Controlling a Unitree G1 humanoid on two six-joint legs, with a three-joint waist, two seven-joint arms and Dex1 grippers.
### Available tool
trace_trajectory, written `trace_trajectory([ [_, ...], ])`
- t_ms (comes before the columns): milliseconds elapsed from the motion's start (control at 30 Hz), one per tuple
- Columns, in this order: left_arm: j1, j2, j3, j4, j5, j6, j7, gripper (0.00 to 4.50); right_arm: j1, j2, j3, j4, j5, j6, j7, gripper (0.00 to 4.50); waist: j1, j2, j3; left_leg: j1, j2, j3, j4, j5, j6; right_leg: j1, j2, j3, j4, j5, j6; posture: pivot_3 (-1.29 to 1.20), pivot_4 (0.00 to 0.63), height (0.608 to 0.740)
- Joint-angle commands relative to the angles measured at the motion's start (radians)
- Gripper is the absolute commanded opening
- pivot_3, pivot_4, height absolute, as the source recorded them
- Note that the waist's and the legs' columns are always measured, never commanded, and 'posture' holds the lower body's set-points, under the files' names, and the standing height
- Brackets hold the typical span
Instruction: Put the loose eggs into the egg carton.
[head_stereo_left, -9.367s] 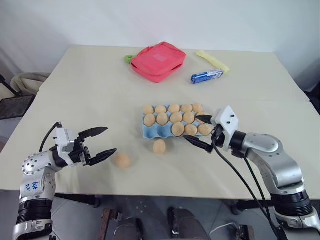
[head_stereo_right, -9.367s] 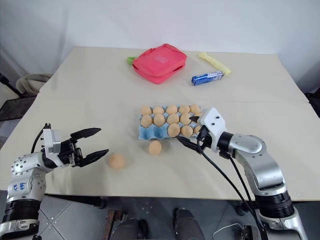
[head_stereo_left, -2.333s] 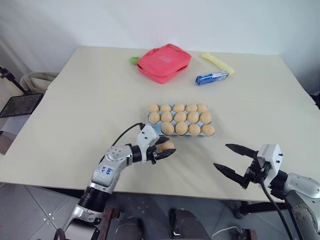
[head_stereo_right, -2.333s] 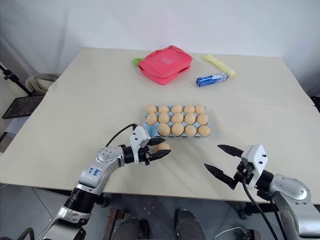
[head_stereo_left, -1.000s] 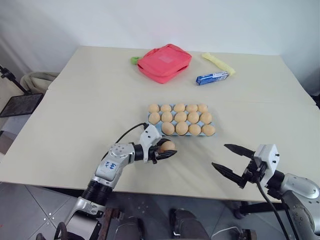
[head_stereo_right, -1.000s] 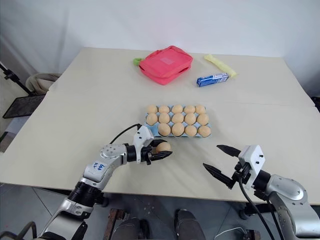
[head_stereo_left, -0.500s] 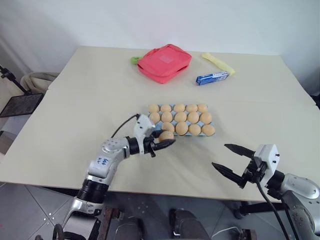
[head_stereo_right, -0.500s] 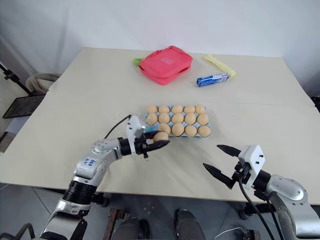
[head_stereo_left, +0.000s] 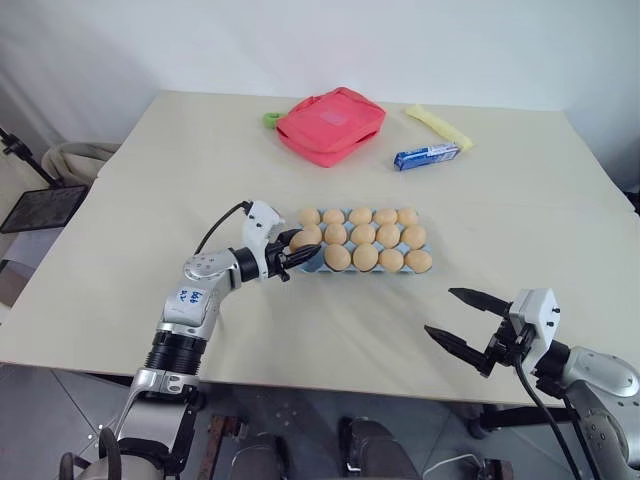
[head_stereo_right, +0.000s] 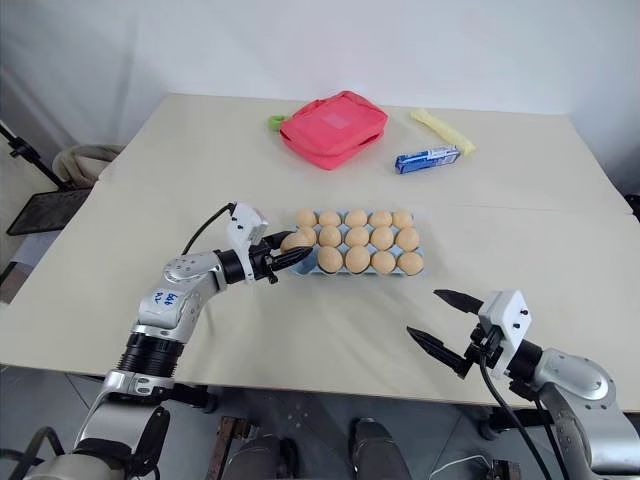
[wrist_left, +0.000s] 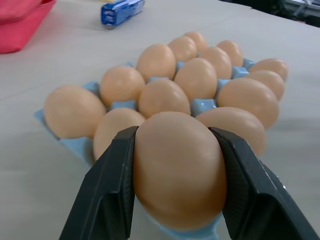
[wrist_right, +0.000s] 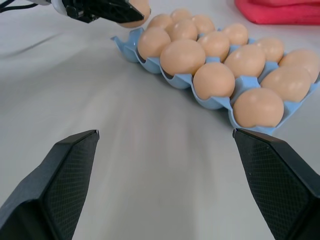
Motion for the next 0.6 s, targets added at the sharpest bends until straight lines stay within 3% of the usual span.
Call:
trace_trajectory([
  [33,-0.017,0.008,-0.027,0.005,0.031,-0.044,-0.022,1.84,0.001,-0.003,-0.031,0.002,0.001,-0.029,0.01,4.5,0.0,0.0,0.0,0.0,0.0,0.0,0.0,0.0,0.0,0.0,0.0,0.0,0.0,0.0,0.0,0.0,0.15,0.74],
  [300,-0.018,0.028,-0.018,-0.021,0.028,-0.02,-0.028,4.42,0.02,-0.008,-0.044,0.004,0.005,-0.042,0.013,4.5,-0.001,0.0,0.0,0.001,0.0,0.0,0.0,0.0,0.0,0.0,0.0,0.0,0.001,0.0,0.0,0.0,0.15,0.74],
  [600,0.064,0.149,0.099,-0.221,-0.176,0.143,-0.176,4.48,0.026,-0.012,-0.053,-0.007,0.013,-0.033,0.015,4.5,-0.002,0.0,0.0,0.001,0.001,0.0,-0.001,0.0,-0.001,0.0,0.0,0.0,0.001,0.0,-0.001,0.0,0.15,0.74],
])
